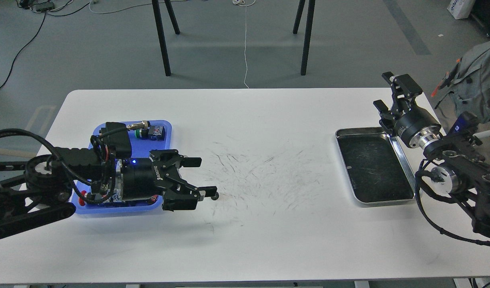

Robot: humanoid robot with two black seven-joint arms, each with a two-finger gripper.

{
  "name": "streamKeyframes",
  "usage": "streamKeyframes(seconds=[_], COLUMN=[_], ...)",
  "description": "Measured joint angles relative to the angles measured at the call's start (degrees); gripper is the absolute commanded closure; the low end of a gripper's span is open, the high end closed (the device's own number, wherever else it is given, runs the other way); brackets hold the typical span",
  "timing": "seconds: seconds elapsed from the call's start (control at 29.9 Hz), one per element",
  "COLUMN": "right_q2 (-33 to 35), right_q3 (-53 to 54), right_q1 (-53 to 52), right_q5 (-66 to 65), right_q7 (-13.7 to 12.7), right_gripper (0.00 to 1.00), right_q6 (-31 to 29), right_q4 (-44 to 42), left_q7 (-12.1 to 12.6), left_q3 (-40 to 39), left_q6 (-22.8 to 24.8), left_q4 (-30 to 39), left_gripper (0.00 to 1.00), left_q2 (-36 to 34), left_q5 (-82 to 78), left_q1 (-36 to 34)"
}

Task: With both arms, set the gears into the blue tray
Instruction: 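Reach the left gripper from the blue tray toward the black gear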

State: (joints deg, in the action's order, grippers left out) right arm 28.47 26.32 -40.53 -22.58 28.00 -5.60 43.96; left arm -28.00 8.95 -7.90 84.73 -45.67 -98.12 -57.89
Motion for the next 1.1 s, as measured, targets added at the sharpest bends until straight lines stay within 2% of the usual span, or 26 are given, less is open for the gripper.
streamKeyframes(seconds=[0.17,0.37,0.47,0.67,1.1], right_q2=[0.4,0.0,-0.6,-1.2,-1.2], right_q3=[0.3,3.9,4.4,4.3,4.2], right_q1=[0.0,0.5,0.6,1.1,2.6], right_q5=[0.0,0.0,0.0,0.0,-0.2], right_q7=[0.0,0.0,0.0,0.0,0.0], right_gripper=[0.08,0.08,0.08,0.08,0.08], right_q6=[0.1,1.3,2.0,2.6,2.4], right_q4=[-0.1,-0.2,-0.2,-0.2,-0.3], left_q7=[0.0,0.0,0.0,0.0,0.0], left_q3=[1.2,1.7,4.8,12.2,15.9], left_q6=[-0.2,-0.3,0.0,0.1,0.1], left_q4=[-1.9,-7.6,-10.8,-12.9,-13.5], left_gripper=[0.00,0.00,0.00,0.00,0.00], left_q2=[3.0,7.9,8.2,7.8,8.1], left_q5=[-2.3,-3.6,-7.2,-11.8,-13.2], left_q1=[-0.5,-1.6,-4.0,-6.5,-10.6])
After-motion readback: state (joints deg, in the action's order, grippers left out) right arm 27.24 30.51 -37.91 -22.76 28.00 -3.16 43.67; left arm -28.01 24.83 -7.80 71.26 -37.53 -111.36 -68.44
